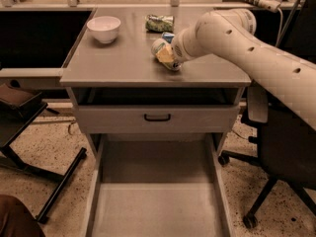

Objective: Pick 7up can from middle drawer and place on counter

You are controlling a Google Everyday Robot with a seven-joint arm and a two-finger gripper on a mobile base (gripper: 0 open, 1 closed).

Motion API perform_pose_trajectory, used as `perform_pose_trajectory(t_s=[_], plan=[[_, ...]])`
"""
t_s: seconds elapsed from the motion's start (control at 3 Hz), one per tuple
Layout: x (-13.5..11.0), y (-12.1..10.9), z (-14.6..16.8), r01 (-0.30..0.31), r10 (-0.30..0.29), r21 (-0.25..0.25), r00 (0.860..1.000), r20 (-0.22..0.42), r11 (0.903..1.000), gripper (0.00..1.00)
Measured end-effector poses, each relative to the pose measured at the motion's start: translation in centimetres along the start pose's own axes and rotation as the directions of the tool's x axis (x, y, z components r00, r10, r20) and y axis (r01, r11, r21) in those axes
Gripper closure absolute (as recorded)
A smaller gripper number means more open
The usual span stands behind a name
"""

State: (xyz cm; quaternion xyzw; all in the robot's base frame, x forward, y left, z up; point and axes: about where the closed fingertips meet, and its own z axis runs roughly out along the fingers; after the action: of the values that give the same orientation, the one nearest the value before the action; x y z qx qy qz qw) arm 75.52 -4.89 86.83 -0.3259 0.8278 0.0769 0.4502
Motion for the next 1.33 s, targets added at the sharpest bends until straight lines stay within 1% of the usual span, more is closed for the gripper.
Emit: perform_pose_trajectory(t_s=[0.33,0.67,1.33], plan=[[-0.41,-0.08,-0.3,0.0,0.0,0.0,1.0,0.0,1.0,0.85],[-0.41,-0.08,-0.3,0.0,0.0,0.0,1.0,0.0,1.0,0.65],[-0.41,-0.08,-0.29,0.0,0.0,0.0,1.0,0.0,1.0,0.18]])
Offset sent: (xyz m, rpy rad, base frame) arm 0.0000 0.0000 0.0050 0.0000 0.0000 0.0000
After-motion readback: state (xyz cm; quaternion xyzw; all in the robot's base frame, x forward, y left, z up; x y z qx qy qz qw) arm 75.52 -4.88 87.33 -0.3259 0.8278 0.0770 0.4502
